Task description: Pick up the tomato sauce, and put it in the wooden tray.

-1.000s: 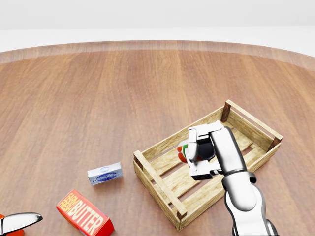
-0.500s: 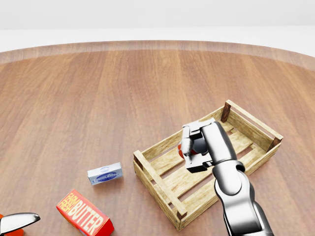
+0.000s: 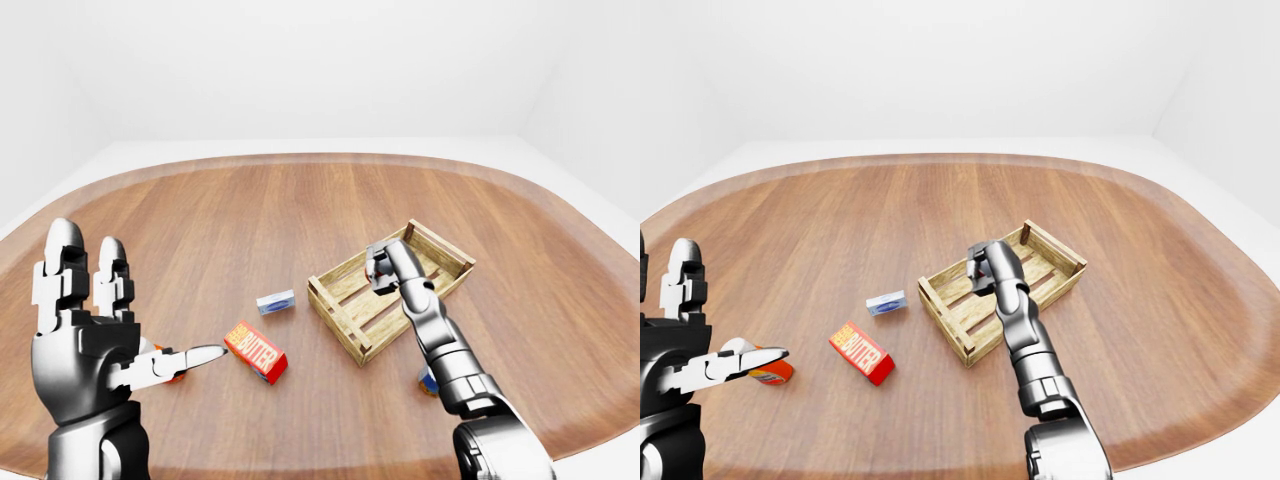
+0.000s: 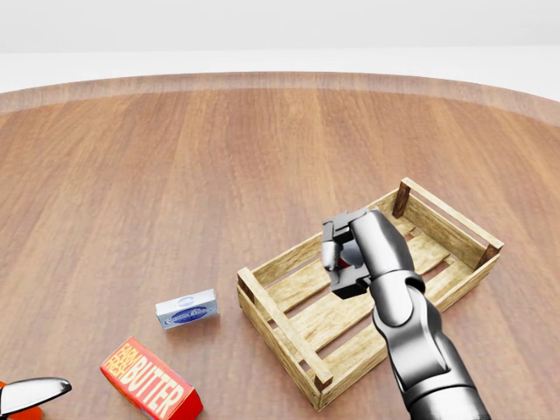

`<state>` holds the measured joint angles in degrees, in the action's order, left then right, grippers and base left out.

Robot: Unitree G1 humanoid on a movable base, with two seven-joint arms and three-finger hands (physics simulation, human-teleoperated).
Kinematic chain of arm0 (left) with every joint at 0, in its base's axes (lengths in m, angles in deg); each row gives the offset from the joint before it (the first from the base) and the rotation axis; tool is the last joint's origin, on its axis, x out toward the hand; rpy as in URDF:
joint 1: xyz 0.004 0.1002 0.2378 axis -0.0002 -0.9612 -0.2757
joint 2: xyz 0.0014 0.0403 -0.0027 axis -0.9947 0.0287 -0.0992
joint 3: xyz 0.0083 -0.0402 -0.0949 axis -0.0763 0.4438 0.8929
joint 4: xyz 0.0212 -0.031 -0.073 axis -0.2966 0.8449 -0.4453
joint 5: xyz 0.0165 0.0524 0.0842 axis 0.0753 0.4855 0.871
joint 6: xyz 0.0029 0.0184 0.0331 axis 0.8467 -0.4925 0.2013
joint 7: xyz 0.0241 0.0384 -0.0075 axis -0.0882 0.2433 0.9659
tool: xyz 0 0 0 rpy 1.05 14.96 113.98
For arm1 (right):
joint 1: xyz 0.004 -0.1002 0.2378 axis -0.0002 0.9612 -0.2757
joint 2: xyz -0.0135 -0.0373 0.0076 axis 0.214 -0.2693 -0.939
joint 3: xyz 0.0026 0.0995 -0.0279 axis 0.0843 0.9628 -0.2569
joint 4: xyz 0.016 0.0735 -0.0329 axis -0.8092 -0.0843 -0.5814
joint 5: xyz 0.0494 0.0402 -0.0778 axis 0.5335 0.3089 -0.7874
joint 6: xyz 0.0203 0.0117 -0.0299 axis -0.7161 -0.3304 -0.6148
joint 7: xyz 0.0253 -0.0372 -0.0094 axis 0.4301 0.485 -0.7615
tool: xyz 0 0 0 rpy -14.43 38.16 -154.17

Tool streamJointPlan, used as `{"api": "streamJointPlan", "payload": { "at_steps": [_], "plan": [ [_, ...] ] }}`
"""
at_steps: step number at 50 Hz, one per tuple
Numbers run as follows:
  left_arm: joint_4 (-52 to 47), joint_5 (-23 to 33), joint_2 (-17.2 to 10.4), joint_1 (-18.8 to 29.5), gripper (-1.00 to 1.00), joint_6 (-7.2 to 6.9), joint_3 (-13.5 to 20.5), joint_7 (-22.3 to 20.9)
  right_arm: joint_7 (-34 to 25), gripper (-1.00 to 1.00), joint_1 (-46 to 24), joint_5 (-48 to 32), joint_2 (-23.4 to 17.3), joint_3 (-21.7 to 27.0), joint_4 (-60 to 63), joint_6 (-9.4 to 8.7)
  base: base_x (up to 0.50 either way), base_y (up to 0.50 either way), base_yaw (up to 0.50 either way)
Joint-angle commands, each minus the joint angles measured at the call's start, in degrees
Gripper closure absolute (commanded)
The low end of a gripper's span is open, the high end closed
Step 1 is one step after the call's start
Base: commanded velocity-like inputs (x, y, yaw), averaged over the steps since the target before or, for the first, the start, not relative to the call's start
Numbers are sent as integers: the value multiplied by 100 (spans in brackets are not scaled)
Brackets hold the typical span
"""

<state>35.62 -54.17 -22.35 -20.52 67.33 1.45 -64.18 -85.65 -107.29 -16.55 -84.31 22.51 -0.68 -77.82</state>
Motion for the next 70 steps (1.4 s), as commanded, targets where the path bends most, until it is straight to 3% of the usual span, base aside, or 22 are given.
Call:
{"api": "streamJointPlan", "payload": {
  "at_steps": [1, 7, 27, 70],
  "plan": [
    [6, 1, -5, 7, -100, 0, -4, 9, 446, 100, -506, -219, -112, 27, -1118, 197, 0, 0, 0],
    [4, -8, -8, 9, -100, 0, 10, 5, 708, 100, -820, -201, -185, 26, -1940, 461, 0, 0, 0],
    [9, -20, -6, 5, -100, 0, 28, -3, 917, 100, -1239, -428, -185, -72, -2752, 463, 0, 0, 0],
    [24, 4, -12, 16, -100, 0, -5, 13, 1074, 100, -1436, -642, -257, -82, -3626, 463, 0, 0, 0]
  ]
}}
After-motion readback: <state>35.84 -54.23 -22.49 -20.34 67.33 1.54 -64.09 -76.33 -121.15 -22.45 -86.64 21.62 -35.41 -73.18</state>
